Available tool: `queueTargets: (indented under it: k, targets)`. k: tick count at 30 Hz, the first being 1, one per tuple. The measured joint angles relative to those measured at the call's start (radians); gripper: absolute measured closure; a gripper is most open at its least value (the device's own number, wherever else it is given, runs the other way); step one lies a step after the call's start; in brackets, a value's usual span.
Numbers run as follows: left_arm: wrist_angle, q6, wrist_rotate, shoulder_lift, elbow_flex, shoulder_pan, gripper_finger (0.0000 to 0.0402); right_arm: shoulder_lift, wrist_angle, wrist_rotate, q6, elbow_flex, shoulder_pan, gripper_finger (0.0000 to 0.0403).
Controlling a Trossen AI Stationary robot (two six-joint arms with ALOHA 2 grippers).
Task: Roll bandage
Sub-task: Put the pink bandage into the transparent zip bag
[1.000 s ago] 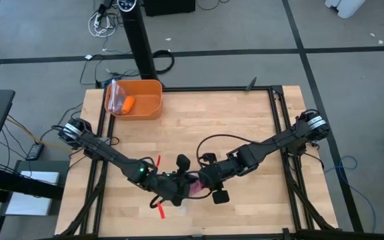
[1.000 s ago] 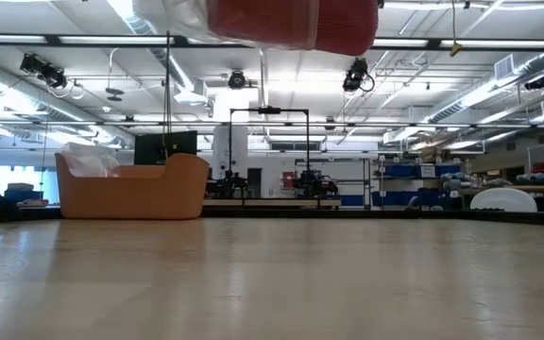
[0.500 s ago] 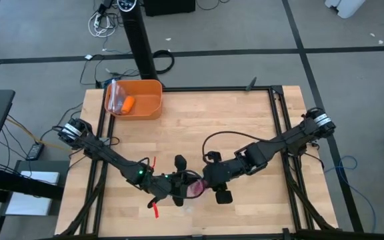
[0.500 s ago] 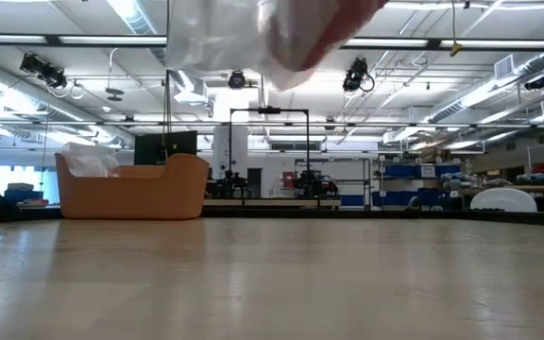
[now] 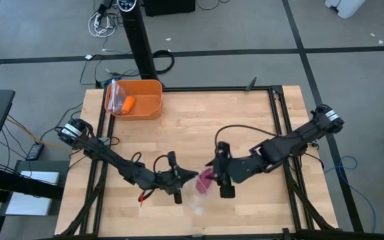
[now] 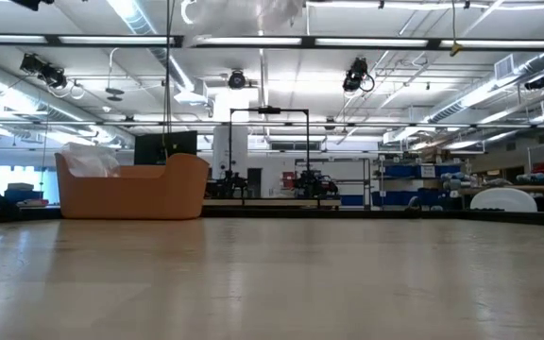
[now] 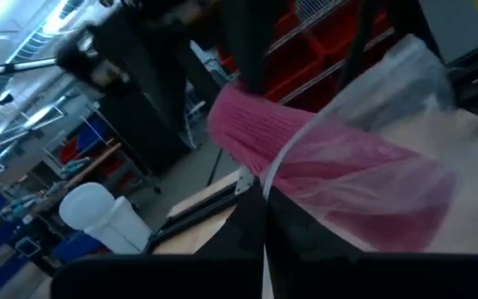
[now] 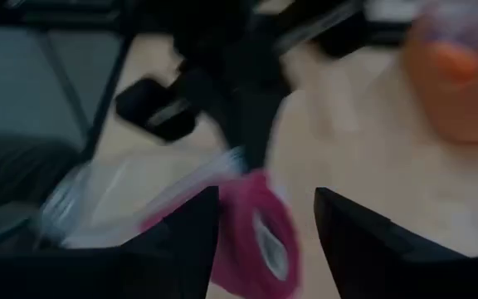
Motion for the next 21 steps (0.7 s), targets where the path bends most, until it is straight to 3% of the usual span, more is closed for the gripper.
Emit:
queueTargets:
  k: [10, 15, 21]
  targets:
    - [0.128, 0.111, -0.153, 0.0, -0.022, 0.001, 0.04, -0.073, 0.012, 0.327, 0.047, 0.001, 0.106, 0.0188]
    - [0.226, 0.21, -0.211, 0.0, -0.022, 0.001, 0.04, 0.036, -0.006, 0.511, 0.162, 0.001, 0.196, 0.0191]
    - [0.277, 0.261, -0.279, 0.0, -0.022, 0.0, 0.04, 0.185, 0.126, 0.707, 0.307, 0.0, 0.234, 0.0192]
